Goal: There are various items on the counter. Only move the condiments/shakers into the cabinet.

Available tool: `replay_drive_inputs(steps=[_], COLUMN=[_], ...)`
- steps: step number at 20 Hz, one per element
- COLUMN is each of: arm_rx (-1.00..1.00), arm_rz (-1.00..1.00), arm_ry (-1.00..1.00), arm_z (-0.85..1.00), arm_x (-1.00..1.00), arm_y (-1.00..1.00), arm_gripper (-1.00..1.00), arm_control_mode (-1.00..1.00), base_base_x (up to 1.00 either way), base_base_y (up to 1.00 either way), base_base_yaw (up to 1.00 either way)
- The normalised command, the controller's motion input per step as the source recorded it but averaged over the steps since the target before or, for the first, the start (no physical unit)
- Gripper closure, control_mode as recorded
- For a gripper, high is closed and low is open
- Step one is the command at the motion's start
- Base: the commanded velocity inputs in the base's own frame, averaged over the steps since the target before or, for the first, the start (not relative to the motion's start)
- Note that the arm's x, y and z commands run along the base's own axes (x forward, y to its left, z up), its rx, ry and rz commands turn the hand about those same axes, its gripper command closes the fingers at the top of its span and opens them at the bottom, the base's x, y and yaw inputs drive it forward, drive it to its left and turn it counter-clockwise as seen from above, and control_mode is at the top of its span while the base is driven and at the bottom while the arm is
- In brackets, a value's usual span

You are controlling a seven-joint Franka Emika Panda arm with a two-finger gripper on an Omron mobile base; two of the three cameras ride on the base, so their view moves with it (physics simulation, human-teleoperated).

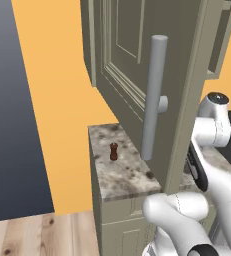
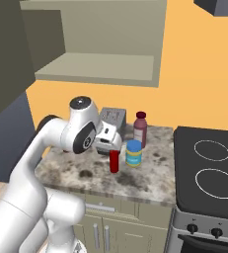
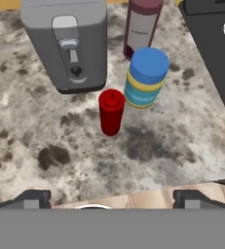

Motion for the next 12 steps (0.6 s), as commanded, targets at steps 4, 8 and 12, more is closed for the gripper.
replay_drive_inputs(steps=[4,8,12], arm_rx=[0.00,-0.06,-0.03], arm_rz=[0.00,0.00,0.00], arm_ry=[0.00,0.00,0.00], arm_z=[-0.32,-0.34,-0.27], arm_x=[0.24,0.22,0.07], arm_y=[0.05,0.00,0.00], arm_gripper=[-1.00,-1.00,-1.00], arm_control_mode=[-1.00,-1.00,-1.00], base_base_x=[0.00,0.00,0.00], base_base_y=[0.00,0.00,0.00], base_base_yaw=[0.00,0.00,0.00])
